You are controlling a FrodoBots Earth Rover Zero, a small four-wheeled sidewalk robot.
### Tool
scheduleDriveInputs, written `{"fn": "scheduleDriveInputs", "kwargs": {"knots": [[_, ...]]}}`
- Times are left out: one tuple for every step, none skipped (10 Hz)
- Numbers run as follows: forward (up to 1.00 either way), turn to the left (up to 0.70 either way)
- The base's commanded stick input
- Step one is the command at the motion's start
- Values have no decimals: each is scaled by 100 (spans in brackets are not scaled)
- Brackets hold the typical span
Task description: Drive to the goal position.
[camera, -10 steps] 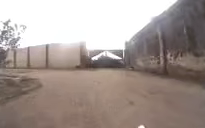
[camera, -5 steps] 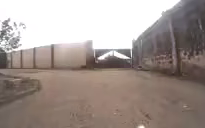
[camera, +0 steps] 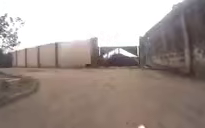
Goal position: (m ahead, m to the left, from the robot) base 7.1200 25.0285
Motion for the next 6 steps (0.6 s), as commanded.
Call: {"fn": "scheduleDriveInputs", "kwargs": {"knots": [[70,0],[70,0],[70,3],[70,4],[70,29],[70,30]]}}
